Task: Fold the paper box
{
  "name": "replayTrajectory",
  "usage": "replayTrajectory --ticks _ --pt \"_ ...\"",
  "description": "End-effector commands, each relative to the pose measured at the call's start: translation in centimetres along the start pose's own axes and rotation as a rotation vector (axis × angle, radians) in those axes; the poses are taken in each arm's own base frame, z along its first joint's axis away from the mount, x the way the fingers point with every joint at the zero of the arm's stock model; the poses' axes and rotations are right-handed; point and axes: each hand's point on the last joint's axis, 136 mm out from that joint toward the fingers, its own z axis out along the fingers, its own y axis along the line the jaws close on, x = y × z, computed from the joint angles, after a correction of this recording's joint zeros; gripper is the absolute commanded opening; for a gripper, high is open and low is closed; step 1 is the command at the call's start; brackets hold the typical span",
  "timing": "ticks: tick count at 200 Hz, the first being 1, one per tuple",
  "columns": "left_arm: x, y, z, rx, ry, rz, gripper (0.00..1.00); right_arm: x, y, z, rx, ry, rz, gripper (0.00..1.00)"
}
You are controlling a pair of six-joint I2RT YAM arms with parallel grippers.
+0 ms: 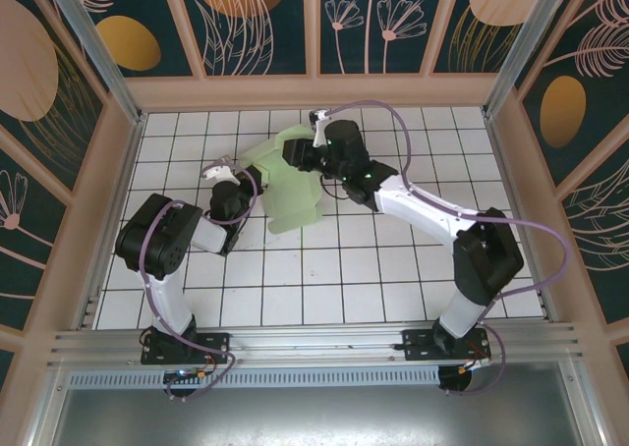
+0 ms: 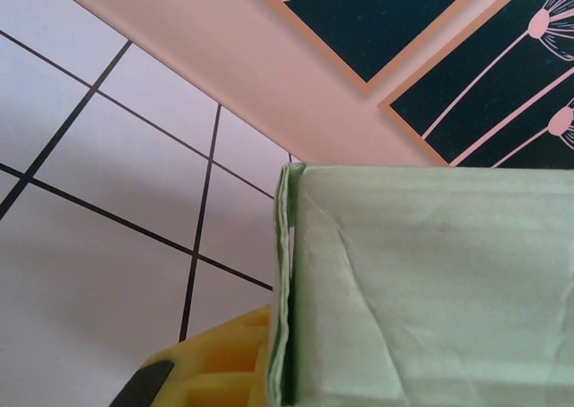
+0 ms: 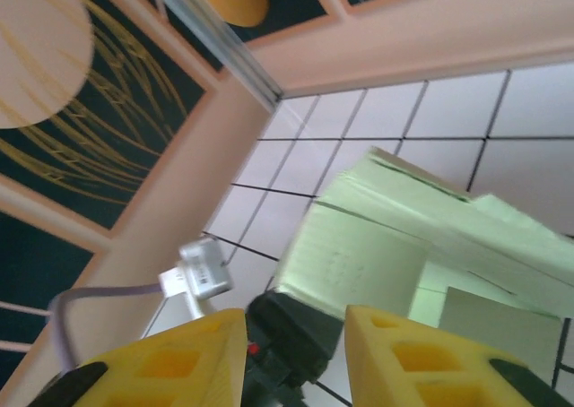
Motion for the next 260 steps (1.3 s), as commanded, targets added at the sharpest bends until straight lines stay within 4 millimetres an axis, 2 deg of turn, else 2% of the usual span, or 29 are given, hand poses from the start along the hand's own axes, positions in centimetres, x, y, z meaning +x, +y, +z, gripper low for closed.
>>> replayTrajectory --ticks 1,68,126,142,169,183,194,215,260 --pt "-1.2 -0.6 -0.1 0.000 -0.037 0.023 0.00 -0.9 -0.3 1.0 0.055 -0.004 0.002 0.34" --pt "-1.0 -0.2 -0.1 -0.014 -0.032 0.039 0.00 0.3 0.4 3.6 0.029 0.067 0.007 0.35" --pt "-0.9 -0.2 -0.1 -0.015 -0.027 0.041 0.00 1.1 0.4 4.6 0.011 0.102 0.028 0.34" --pt "-1.0 -0.3 0.0 -0.014 -0.028 0.041 0.00 1.1 0.4 4.7 0.010 0.105 0.032 0.31" --pt "-0.9 -0.1 0.0 -0.017 -0.026 0.039 0.00 1.0 0.4 4.6 0.009 0.102 0.035 0.11" --pt "-0.7 -0.1 0.0 -0.018 -0.022 0.039 0.00 1.0 0.5 4.5 0.010 0.100 0.035 0.10" --pt "-0.7 0.0 0.0 -0.019 -0.021 0.039 0.00 1.0 0.4 4.4 0.012 0.098 0.037 0.12" --pt "-0.7 0.0 0.1 -0.017 -0.020 0.037 0.00 0.8 0.3 4.3 0.014 0.088 0.044 0.28" --pt "-0.5 0.3 0.0 -0.029 -0.015 0.030 0.00 -0.1 1.2 3.0 -0.014 0.045 -0.013 0.38"
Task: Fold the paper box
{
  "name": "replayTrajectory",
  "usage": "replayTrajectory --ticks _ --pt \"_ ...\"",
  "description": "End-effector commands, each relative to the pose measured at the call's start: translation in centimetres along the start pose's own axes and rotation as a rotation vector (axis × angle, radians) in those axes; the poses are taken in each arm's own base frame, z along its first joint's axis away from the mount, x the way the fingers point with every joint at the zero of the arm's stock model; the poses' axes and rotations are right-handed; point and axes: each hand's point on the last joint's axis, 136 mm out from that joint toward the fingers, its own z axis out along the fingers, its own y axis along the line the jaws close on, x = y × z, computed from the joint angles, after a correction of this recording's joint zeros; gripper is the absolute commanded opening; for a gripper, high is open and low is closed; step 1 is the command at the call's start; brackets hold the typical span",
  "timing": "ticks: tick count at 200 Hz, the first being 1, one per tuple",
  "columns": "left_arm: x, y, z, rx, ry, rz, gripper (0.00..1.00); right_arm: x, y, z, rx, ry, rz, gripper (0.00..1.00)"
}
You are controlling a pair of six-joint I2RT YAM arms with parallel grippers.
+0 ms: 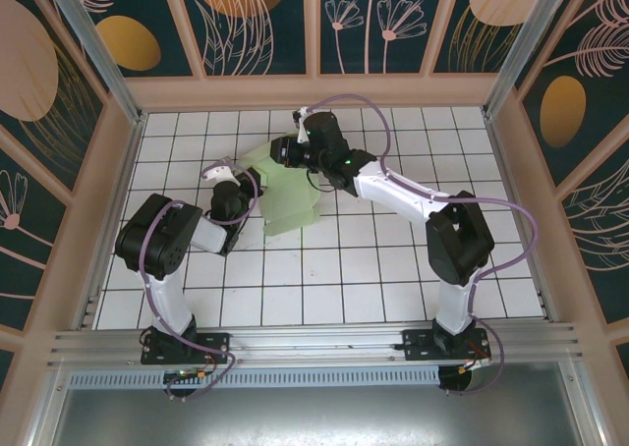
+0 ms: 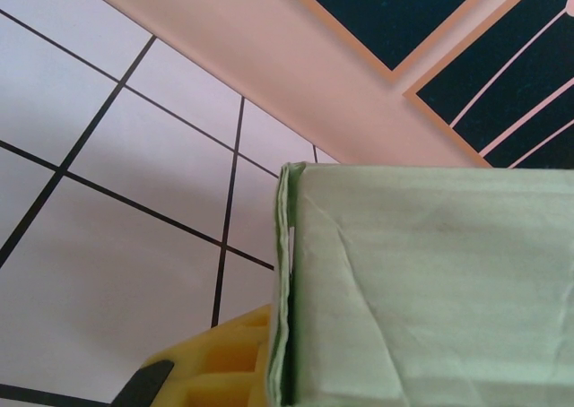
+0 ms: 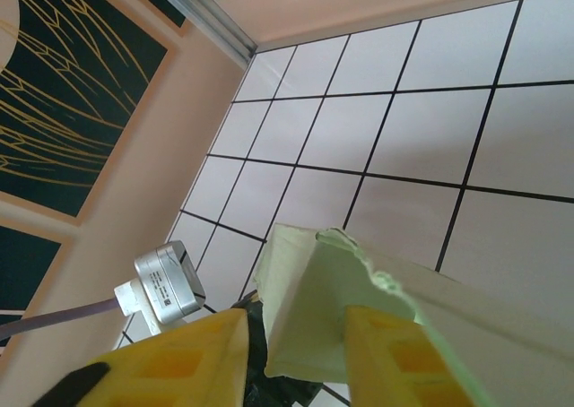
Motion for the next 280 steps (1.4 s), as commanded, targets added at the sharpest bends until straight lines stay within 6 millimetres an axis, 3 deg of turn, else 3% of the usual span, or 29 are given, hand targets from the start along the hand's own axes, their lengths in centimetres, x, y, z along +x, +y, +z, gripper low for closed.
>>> replayTrajectory --ticks 1,25,55,81,98,104,108,139,165,208,280 --pt "-1.0 -0.7 0.0 0.016 -0.031 -0.007 0.00 -1.7 1.9 -1.8 -0.042 -0.070 -0.060 0.38" --pt "-0.9 -0.3 0.1 0.004 -0.016 -0.018 0.00 -2.5 3.2 -4.5 -0.088 -0.138 -0.166 0.47" --pt "-0.8 -0.5 0.2 0.020 0.002 -0.025 0.00 -4.6 2.6 -9.2 -0.024 -0.281 -0.286 0.54" --pt "-0.4 -1.4 0.3 0.059 0.039 0.000 0.00 -6.4 -0.2 -12.6 0.036 -0.339 -0.290 0.59" --pt "-0.3 -2.4 0.4 0.097 0.065 0.017 0.00 -7.1 -2.6 -13.8 0.029 -0.322 -0.247 0.58" --pt "-0.2 -2.7 0.4 0.109 0.074 0.025 0.00 -6.6 -2.6 -13.8 0.004 -0.299 -0.243 0.58" --pt "-0.2 -2.9 0.3 0.121 0.081 0.032 0.00 -7.1 -3.8 -14.1 0.014 -0.299 -0.233 0.58" --pt "0.4 -4.3 0.5 0.165 0.148 0.073 0.00 -6.7 -6.5 -13.8 -0.005 -0.208 -0.212 0.52" --pt "0.5 -5.4 0.3 0.214 0.176 0.089 0.00 -5.9 -7.4 -13.0 -0.058 -0.144 -0.209 0.48" --pt "0.7 -6.3 0.3 0.249 0.203 0.082 0.00 -3.5 -7.0 -11.0 -0.161 -0.025 -0.245 0.45" --pt "1.1 -6.6 0.5 0.268 0.224 0.067 0.00 0.6 -4.6 -8.0 -0.223 0.114 -0.346 0.43"
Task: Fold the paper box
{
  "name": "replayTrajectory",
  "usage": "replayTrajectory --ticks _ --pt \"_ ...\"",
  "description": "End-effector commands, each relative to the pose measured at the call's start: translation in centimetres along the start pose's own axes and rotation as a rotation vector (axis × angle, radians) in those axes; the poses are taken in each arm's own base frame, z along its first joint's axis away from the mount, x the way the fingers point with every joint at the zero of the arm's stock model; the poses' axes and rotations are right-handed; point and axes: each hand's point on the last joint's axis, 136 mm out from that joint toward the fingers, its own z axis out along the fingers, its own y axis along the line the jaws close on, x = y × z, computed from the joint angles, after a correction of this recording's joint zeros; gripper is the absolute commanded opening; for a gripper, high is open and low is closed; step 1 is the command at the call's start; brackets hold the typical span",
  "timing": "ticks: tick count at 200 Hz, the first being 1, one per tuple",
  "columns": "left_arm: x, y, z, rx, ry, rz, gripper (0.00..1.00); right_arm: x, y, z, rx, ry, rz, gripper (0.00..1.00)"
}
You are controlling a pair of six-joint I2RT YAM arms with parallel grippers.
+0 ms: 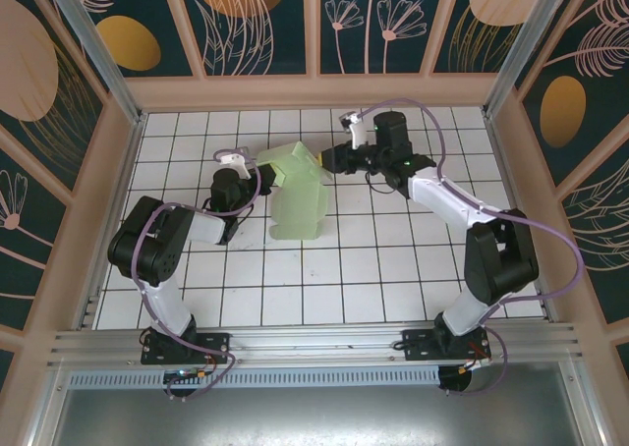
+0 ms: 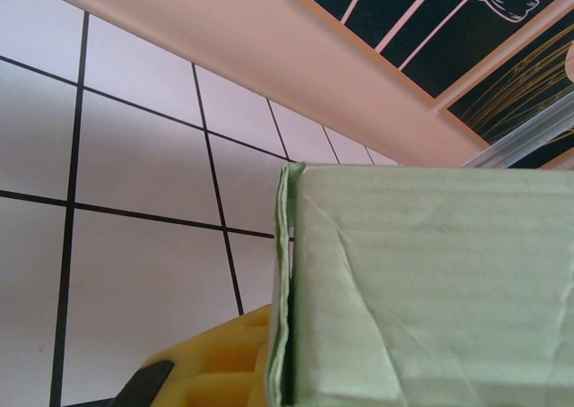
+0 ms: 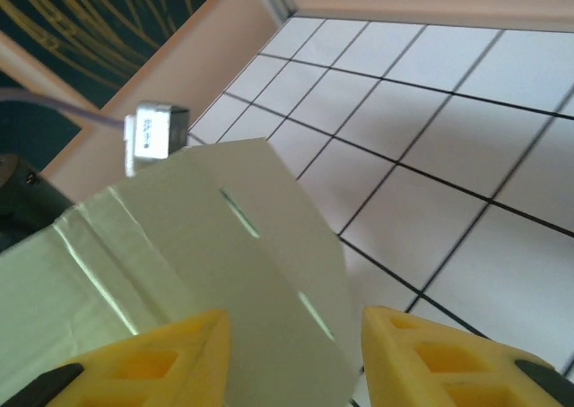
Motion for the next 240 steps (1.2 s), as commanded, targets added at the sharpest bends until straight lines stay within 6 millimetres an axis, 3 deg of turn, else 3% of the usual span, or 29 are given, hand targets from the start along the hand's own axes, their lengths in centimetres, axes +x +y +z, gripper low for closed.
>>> replayTrajectory --ticks 1,49,92,147,184,240 --pt "-1.2 -1.1 0.2 0.039 -0.018 0.009 0.00 0.0 1.7 1.2 -0.043 0.037 -0.076 0.43" --pt "-0.9 -0.9 0.6 0.028 0.000 -0.013 0.00 0.9 2.4 2.6 -0.029 0.067 -0.118 0.37" --pt "-0.2 -0.3 1.3 0.012 0.037 -0.041 0.00 2.1 1.7 3.9 0.076 0.097 -0.162 0.33" --pt "0.0 -0.1 1.6 0.012 0.058 -0.054 0.00 1.5 -0.8 3.0 0.339 0.042 -0.260 0.40" --pt "0.2 0.0 1.8 0.011 0.069 -0.060 0.00 1.2 -1.0 2.6 0.391 0.023 -0.303 0.41" --pt "0.7 0.4 2.1 0.009 0.083 -0.073 0.00 2.0 -0.1 3.0 0.365 0.044 -0.305 0.20"
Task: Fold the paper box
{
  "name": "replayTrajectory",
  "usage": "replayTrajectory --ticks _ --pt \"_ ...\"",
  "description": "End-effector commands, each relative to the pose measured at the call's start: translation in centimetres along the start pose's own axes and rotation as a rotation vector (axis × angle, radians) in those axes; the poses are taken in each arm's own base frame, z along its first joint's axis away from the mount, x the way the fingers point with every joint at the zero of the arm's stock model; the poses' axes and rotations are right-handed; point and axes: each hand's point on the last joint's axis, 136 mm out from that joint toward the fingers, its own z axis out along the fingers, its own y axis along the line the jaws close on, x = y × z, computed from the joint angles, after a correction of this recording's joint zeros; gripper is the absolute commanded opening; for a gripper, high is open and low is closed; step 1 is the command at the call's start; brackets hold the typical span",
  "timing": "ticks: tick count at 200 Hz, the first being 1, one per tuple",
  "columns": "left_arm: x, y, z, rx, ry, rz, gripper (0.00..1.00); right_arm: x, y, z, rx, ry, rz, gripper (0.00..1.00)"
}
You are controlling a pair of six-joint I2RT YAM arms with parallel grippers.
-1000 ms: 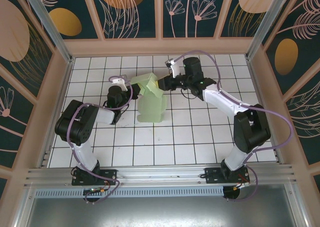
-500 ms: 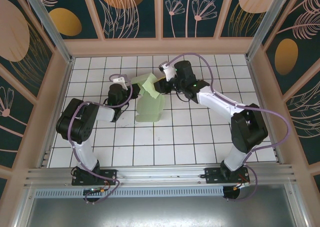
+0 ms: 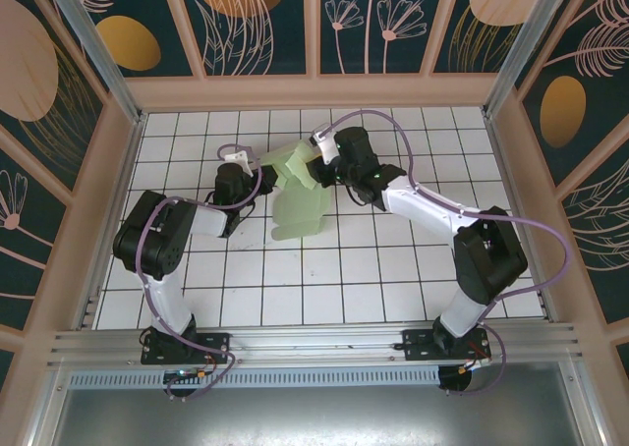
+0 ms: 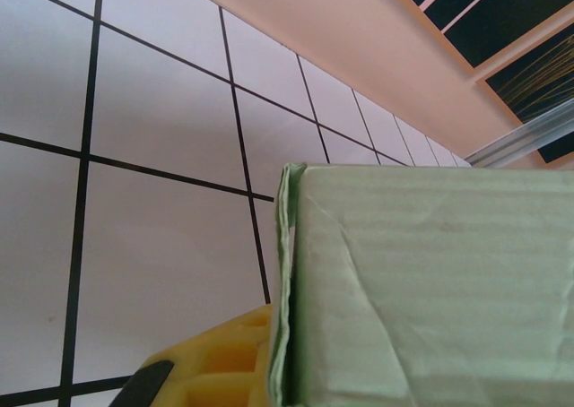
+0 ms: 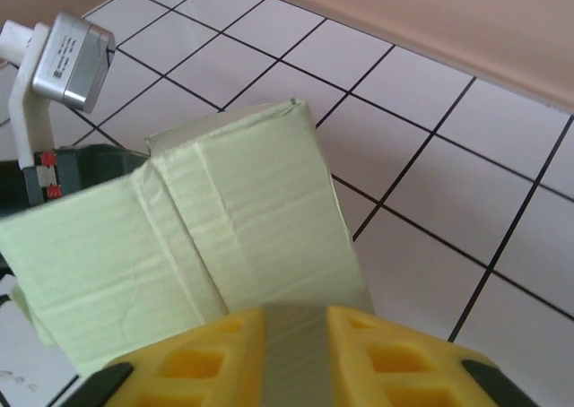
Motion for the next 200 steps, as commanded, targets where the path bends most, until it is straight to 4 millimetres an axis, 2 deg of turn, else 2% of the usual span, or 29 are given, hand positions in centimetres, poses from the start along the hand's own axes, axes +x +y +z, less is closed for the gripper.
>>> replayTrajectory --ticks 1,29,53,97,160,200 --pt "-0.9 -1.4 0.4 0.061 -0.012 -0.008 0.00 -0.1 0.4 -0.5 0.005 -0.006 -0.006 0.20" --pt "-0.7 -1.2 0.5 0.057 -0.007 -0.011 0.00 -0.2 1.4 -1.1 -0.054 -0.033 0.015 0.19" --pt "-0.7 -1.1 0.5 0.058 -0.004 -0.014 0.00 -0.8 2.2 -2.2 -0.127 -0.083 0.044 0.24" --pt "-0.4 -0.9 0.7 0.059 0.005 -0.023 0.00 -1.5 2.1 -3.7 -0.196 -0.141 0.100 0.31" --pt "-0.4 -1.1 0.5 0.071 0.009 -0.020 0.00 -0.7 1.2 -1.9 -0.171 -0.085 0.105 0.33" --pt "-0.4 -1.2 0.5 0.076 0.013 -0.021 0.00 -0.2 1.5 -0.7 -0.162 -0.050 0.072 0.35"
